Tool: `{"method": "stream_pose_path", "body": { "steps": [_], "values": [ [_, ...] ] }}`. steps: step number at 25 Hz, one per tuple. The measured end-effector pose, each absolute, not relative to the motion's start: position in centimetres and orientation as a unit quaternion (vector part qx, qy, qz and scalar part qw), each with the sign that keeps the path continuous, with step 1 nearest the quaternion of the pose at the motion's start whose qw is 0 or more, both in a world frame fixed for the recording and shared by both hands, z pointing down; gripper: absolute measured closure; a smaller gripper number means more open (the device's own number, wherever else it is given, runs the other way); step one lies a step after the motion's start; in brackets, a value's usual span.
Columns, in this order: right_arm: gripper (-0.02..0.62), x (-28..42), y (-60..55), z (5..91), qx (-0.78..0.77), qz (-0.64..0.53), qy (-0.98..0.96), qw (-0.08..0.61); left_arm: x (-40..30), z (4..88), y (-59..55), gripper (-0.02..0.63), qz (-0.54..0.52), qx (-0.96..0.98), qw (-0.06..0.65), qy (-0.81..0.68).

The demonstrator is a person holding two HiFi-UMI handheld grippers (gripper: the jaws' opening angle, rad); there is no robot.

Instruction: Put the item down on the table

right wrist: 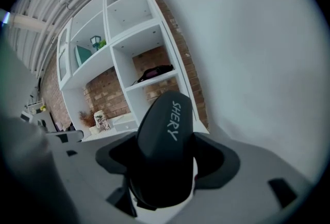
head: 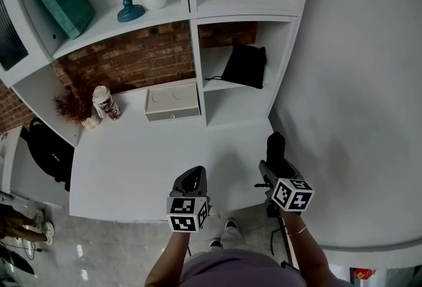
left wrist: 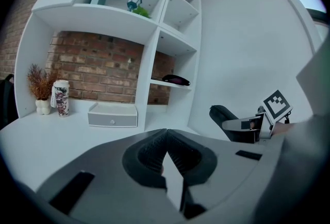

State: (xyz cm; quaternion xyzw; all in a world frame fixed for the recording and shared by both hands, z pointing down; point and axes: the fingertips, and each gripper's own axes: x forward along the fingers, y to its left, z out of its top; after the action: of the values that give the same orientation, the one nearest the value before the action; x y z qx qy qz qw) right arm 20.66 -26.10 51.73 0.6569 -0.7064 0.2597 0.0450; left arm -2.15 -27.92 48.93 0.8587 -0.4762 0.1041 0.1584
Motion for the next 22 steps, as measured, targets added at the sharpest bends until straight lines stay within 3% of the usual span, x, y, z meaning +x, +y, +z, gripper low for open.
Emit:
{"method": "stream_pose_path", "body": {
  "steps": [22],
  "values": [
    [0.259,17.8,-33.1,59.8,0.595,0.279,-0.730,0.190,-6.3,49.3,-26.9,0.606,0.103,0.806,0.169,-0.558]
  ]
}}
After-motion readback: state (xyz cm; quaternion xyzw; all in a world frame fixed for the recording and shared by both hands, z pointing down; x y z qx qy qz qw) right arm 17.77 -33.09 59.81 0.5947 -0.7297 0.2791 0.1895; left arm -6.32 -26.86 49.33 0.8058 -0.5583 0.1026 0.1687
